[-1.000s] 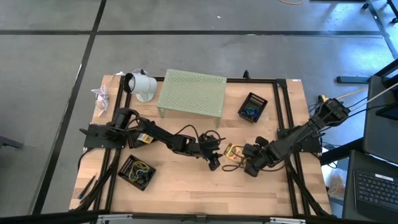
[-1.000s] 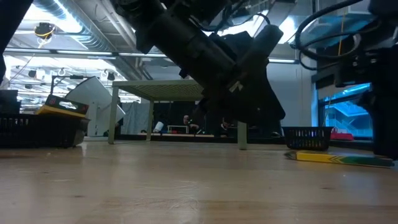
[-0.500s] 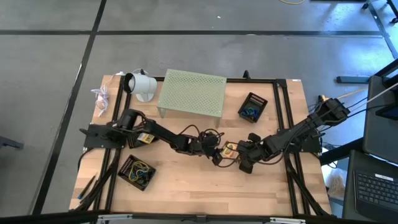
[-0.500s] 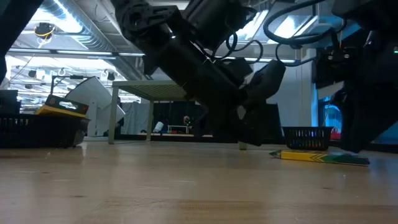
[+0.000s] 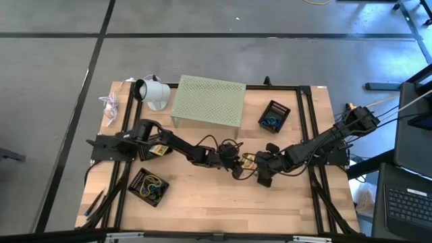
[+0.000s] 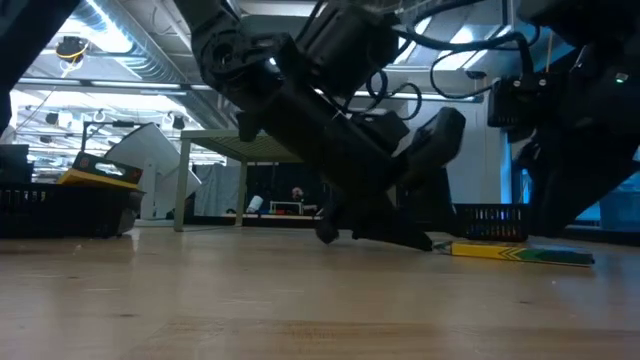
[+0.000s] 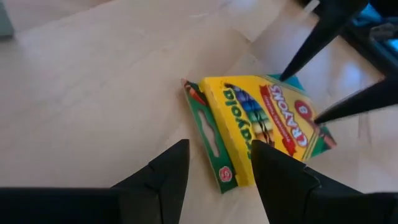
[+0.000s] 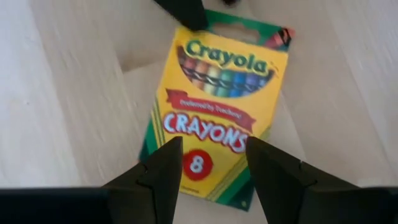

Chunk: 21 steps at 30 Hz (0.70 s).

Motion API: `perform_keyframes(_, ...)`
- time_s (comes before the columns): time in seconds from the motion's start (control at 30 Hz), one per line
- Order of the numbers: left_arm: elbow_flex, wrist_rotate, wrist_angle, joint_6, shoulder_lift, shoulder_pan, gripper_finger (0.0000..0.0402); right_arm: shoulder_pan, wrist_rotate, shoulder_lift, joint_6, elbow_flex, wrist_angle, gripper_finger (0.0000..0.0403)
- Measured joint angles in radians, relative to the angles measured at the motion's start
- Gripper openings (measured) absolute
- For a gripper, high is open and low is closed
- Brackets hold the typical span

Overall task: Pick & Place Office Desk Supplies
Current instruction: Put the yellow crayon box into the middle left black bin

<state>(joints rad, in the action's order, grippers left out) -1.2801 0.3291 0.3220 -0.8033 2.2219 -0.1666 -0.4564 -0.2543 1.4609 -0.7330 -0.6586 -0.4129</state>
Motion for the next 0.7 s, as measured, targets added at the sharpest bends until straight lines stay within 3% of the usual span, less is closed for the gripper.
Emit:
perform_keyframes(0.2, -0.001, -0.007, 0.020, -0.005, 0.006, 0.007, 0.0167, 0.000, 0.001, 0.000, 0.017, 0.000, 0.028, 0.0180)
perform_keyframes(0.37, -0.006, -0.015, 0.018, 0.013, 0.008, 0.007, 0.0139, 0.004, 0.000, 0.000, 0.016, 0.000, 0.030, 0.0180)
perform_keyframes(0.53, -0.006, -0.016, 0.015, 0.024, 0.009, 0.007, 0.0106, 0.004, 0.001, 0.000, -0.007, 0.000, -0.040, 0.0180)
perform_keyframes(0.7, -0.006, -0.013, 0.011, 0.024, 0.009, 0.007, 0.0098, 0.004, -0.045, 0.000, -0.068, 0.000, -0.108, 0.0180)
